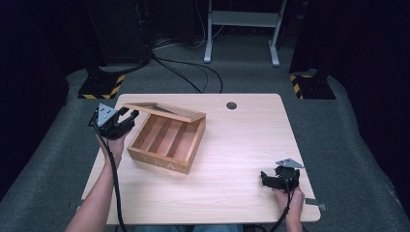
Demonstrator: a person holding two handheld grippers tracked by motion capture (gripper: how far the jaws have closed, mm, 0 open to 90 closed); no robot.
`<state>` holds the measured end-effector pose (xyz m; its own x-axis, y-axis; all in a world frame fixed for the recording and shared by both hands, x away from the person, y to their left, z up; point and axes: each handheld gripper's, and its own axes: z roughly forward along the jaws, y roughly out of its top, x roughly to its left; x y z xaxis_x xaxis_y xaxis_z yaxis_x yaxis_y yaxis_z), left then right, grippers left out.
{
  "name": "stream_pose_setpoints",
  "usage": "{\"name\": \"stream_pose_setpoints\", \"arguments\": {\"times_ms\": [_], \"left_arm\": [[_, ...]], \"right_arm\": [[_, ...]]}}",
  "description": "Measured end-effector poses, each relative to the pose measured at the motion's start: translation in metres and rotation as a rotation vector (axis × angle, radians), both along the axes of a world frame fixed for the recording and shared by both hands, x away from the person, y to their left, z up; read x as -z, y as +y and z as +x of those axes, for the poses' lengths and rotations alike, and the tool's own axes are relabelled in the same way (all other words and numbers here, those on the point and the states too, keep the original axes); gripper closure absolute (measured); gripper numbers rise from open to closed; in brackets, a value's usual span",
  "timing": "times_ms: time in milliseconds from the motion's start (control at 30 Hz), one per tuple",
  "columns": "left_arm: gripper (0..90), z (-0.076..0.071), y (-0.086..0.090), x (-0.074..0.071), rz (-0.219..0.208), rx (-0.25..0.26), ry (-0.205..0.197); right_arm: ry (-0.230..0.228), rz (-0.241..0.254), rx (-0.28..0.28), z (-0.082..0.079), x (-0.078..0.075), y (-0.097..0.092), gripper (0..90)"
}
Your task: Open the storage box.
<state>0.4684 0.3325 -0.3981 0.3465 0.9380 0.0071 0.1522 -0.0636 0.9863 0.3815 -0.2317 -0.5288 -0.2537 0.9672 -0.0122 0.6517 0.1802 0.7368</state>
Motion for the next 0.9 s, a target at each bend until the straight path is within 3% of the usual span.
{"name": "stream_pose_setpoints", "arguments": {"times_ms": [300, 900], "left_arm": [[65.2, 0.005, 0.004, -0.001, -0.02, 0.006, 0.007], [66.0, 0.016, 0.002, -0.015, -0.026, 0.002, 0.051]], "right_arm": [[-0.003, -0.001, 0.0, 0.0, 0.0, 0.0, 8.6], [-0.001, 0.001, 0.001, 0.0, 0.0, 0.0, 8.7]]}}
